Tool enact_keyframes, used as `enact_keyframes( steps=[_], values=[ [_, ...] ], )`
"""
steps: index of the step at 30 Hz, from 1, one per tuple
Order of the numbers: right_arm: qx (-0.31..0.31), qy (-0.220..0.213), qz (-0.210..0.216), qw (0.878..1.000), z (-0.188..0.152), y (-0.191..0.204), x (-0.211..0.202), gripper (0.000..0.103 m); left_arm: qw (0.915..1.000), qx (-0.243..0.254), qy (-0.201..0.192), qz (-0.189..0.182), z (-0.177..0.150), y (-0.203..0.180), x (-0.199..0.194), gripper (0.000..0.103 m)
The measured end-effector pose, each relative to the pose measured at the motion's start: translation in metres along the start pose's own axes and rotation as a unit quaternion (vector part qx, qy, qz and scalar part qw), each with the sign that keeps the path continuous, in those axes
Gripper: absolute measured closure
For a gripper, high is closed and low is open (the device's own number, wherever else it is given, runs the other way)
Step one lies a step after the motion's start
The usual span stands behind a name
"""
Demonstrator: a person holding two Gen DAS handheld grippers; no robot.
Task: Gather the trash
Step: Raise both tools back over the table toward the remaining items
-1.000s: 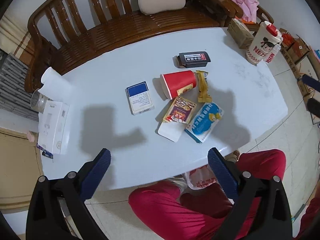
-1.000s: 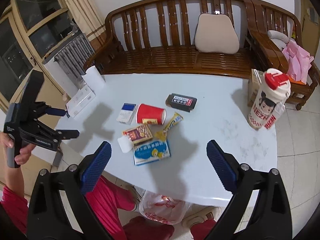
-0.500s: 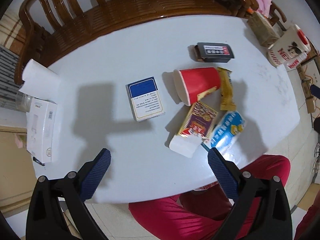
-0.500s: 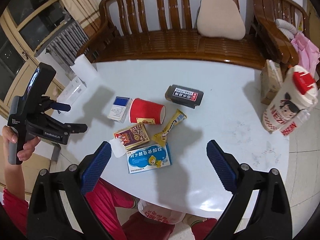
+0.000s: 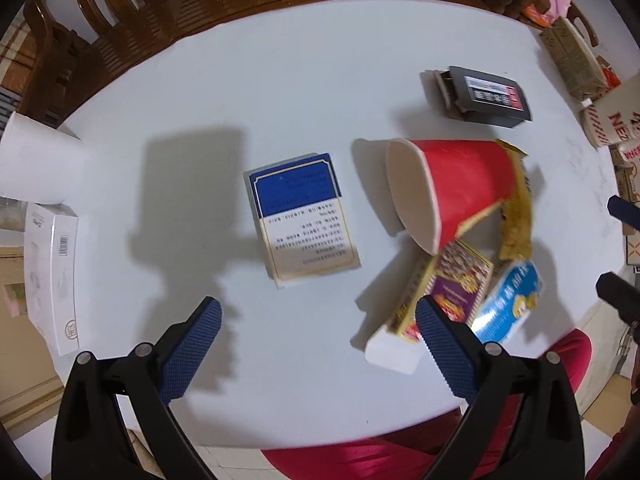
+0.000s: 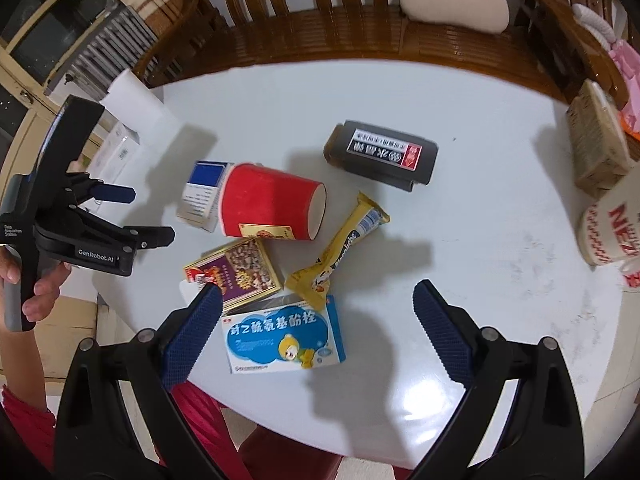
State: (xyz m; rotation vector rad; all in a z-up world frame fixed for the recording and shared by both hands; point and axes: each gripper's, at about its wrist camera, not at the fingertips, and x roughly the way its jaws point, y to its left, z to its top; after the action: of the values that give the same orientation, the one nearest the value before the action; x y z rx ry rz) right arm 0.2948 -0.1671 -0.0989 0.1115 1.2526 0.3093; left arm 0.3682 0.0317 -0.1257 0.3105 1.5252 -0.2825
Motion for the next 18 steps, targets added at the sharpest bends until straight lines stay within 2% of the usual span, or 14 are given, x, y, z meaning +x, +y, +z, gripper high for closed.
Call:
enact_keyframes(
  steps=[13, 15, 16, 18],
  values=[
    [0.004, 0.046, -0.013, 0.999, 0.010, -0.013, 0.058, 0.010, 0.9997, -0.004, 0.023, 0.004, 0.028, 0.008, 0.044, 0.008],
    [0.002, 0.046, -0.017, 0.999, 0.012, -0.013, 0.062, 0.014, 0.9997, -0.007, 0.023, 0.005, 0.032, 0.010, 0.048, 0.008],
    [-0.001, 0.049, -0.019, 0.999, 0.013, -0.014, 0.066, 0.020, 0.9997, -0.007, 0.023, 0.004, 0.035, 0.012, 0.050, 0.008],
    [0.000, 0.055, -0.022, 0.998, 0.015, -0.014, 0.073, 0.024, 0.9997, -0.007, 0.025, 0.003, 0.038, 0.013, 0.054, 0.008]
  ],
)
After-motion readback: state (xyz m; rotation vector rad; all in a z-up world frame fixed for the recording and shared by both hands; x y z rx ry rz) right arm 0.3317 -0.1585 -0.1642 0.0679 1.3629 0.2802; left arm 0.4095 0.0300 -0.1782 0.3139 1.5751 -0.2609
